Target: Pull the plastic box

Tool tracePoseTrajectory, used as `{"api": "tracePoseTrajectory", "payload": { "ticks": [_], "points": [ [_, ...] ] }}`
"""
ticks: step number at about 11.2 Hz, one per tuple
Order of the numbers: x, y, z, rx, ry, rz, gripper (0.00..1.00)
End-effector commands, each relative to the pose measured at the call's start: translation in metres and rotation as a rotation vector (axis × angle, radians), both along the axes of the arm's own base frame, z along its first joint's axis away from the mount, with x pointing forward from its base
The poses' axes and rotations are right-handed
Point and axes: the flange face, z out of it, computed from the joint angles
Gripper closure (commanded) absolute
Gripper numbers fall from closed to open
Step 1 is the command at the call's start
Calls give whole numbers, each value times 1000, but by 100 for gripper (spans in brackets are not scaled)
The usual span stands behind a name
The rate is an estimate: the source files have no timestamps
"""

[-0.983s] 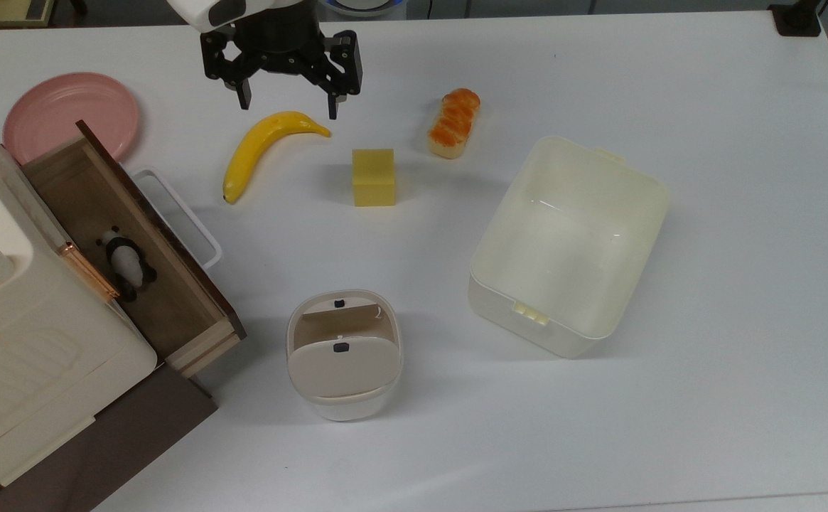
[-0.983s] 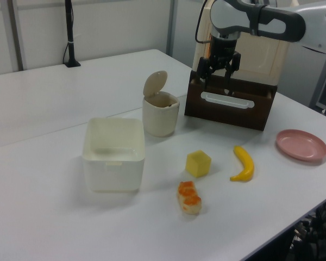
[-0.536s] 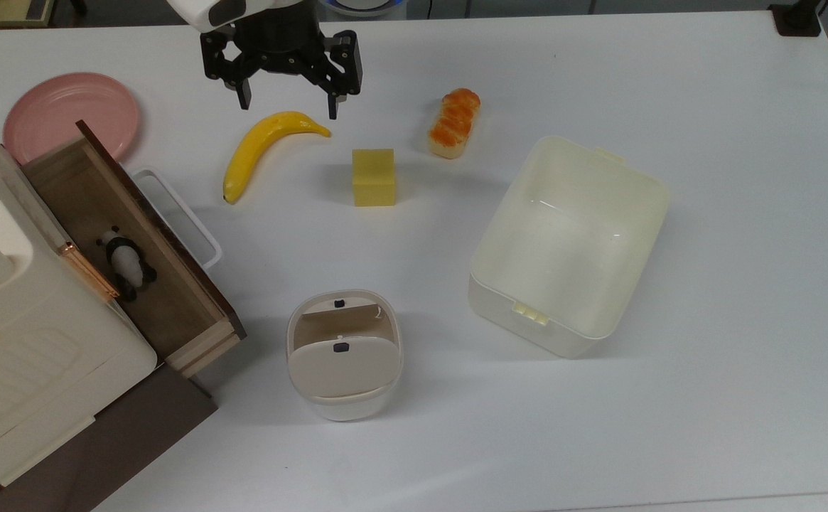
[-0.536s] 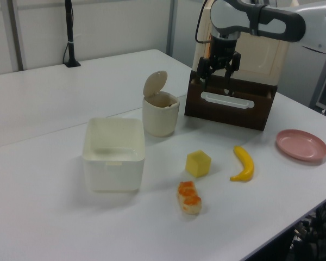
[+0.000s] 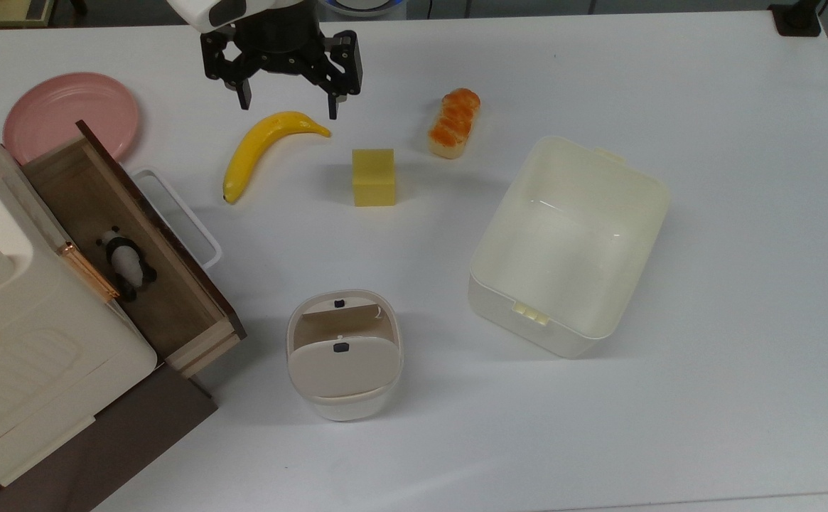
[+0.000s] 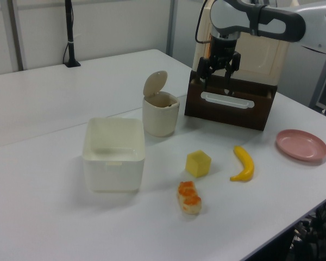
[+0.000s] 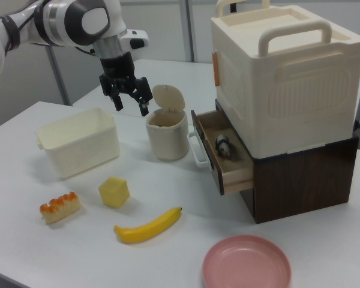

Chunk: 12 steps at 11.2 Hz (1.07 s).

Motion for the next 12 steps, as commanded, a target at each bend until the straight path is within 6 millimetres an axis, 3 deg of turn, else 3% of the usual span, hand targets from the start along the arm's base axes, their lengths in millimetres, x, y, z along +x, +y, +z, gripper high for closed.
{"api": "tracePoseTrajectory", "payload": {
  "ticks": [1,7,8,12],
  "points": [
    [-9,2,2,-2,19,19,0],
    [-10,11,0,2,34,20,0],
    [-10,32,-1,10,34,34,0],
    [-7,81,-13,53,45,-21,0]
  ]
}}
